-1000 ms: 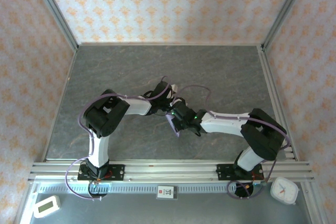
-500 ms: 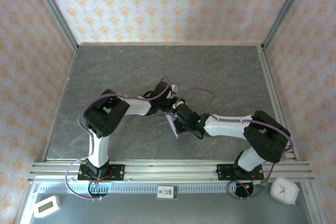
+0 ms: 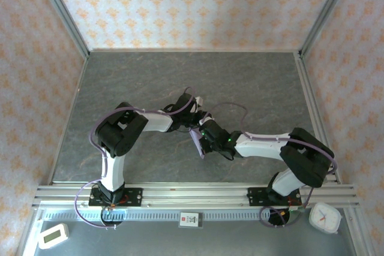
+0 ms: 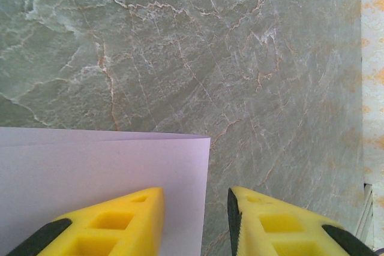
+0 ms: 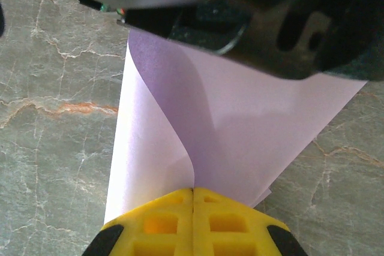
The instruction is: Fold a paper plane with a square sheet of paper (pick it up from the middle)
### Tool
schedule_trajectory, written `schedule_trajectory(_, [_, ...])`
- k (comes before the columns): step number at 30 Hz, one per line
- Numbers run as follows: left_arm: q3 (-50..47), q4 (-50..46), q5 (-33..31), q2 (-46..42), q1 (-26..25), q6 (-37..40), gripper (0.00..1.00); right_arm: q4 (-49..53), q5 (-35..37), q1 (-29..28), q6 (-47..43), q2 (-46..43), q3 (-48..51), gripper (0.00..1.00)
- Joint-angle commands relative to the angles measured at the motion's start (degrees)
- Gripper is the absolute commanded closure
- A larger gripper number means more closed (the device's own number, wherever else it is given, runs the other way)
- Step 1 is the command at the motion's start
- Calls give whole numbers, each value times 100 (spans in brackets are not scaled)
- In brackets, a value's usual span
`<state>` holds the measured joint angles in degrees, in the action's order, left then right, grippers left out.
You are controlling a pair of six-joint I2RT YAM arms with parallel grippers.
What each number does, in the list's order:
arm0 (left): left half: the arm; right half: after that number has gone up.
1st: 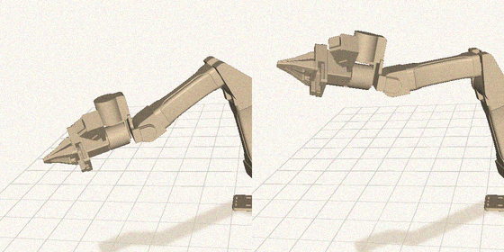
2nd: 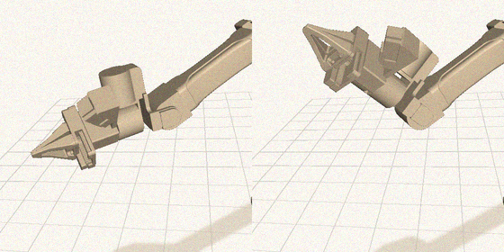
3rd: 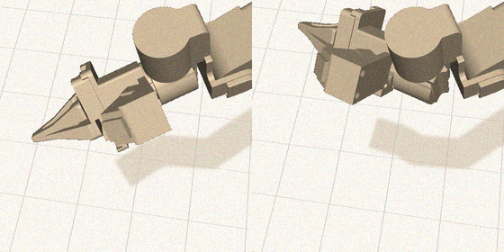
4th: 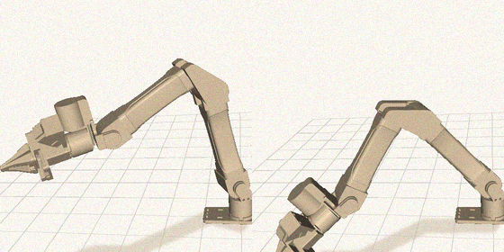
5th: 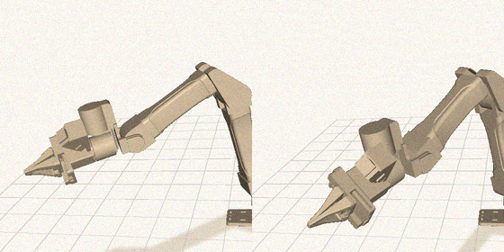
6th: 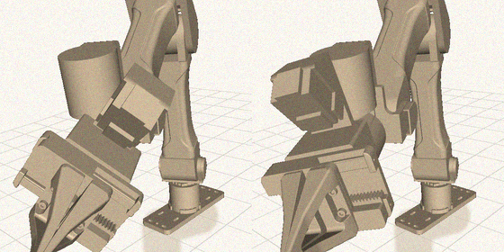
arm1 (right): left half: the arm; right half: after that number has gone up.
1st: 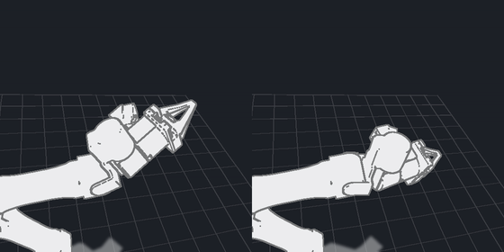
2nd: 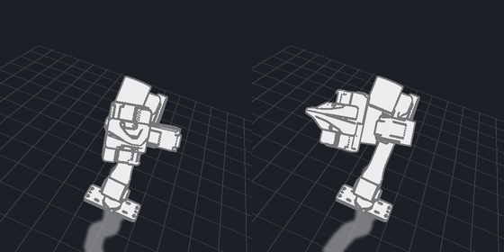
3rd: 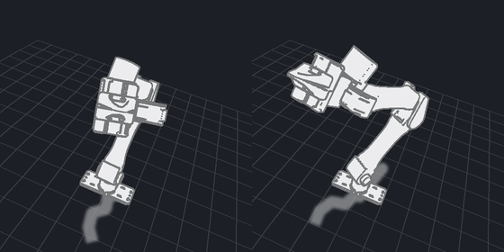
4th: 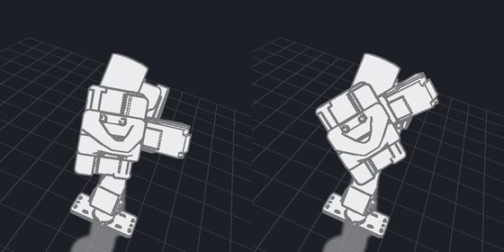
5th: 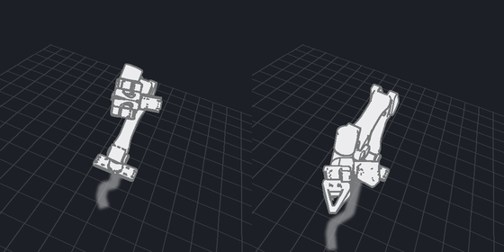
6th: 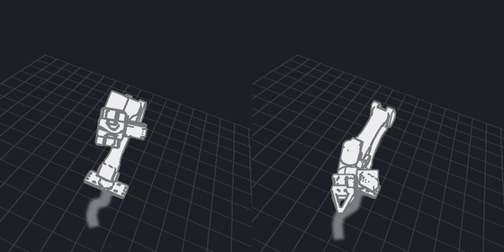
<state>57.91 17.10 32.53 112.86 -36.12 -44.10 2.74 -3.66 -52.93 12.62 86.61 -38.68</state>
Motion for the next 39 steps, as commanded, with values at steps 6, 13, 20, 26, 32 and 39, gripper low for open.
schedule_trajectory(6, [-245, -609, -177, 135, -7, 15, 62, 326, 316, 63, 28, 189, -175, 100])
schedule_trajectory(13, [-263, -590, -168, 131, -9, 24, 62, 237, 296, 71, 56, 293, -64, 100])
schedule_trajectory(20, [-268, -572, -160, 124, -9, 15, 62, 48, 165, 70, 91, 527, 114, 100])
schedule_trajectory(26, [-245, -594, -180, 96, -9, 23, 62, -119, 12, 72, 220, 422, 409, 100])
schedule_trajectory(32, [-95, -624, -243, 42, 89, -7, 62, -305, -138, 74, 341, 367, 682, 100])
schedule_trajectory(39, [260, -760, -331, -81, 240, -37, 61, -345, -189, 72, 407, 410, 736, 100])
